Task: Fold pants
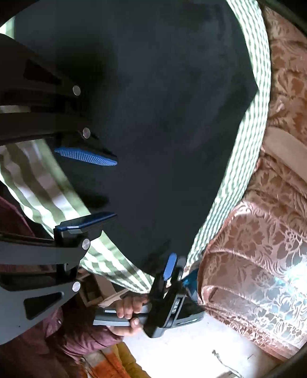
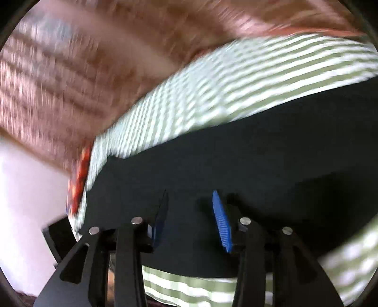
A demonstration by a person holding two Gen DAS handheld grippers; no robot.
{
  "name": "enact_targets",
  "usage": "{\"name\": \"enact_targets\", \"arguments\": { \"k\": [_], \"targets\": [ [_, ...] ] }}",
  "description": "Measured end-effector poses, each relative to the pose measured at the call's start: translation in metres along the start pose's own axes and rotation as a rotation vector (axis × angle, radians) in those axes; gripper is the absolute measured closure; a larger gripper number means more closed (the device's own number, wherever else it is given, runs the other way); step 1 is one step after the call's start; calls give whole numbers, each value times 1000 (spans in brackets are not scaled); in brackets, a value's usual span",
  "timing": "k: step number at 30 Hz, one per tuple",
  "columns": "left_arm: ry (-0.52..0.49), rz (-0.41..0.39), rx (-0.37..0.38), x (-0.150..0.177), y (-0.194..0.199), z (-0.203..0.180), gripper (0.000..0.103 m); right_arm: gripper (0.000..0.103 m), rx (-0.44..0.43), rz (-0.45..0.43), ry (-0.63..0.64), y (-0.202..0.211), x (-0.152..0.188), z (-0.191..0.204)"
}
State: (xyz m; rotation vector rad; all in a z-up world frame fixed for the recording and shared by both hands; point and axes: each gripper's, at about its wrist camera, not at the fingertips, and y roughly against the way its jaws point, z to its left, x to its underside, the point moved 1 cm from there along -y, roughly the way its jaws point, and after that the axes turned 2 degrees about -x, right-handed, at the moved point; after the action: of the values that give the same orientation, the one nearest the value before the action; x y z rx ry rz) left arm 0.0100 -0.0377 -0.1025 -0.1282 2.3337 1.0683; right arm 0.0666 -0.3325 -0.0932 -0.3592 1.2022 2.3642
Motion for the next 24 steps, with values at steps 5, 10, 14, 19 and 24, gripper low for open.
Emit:
{"name": "enact_targets", "arguments": {
  "k": [5, 10, 14, 19, 24],
  "targets": [
    [52, -81, -1, 5, 33, 14, 63, 64, 4, 87, 97, -19, 6, 17],
    [105, -172, -87, -6, 57, 43, 63, 64, -176, 72, 163, -30, -37, 57],
    [142, -187, -133, -8, 63, 59, 63, 62, -328, 198, 213, -105, -74, 107],
    [175, -176, -138, -3, 66, 75, 63, 56, -362, 304, 230, -190, -108, 146],
    [196, -175, -109, -3, 63, 80, 63, 56, -359, 434, 275, -230, -120, 155]
  ]
}}
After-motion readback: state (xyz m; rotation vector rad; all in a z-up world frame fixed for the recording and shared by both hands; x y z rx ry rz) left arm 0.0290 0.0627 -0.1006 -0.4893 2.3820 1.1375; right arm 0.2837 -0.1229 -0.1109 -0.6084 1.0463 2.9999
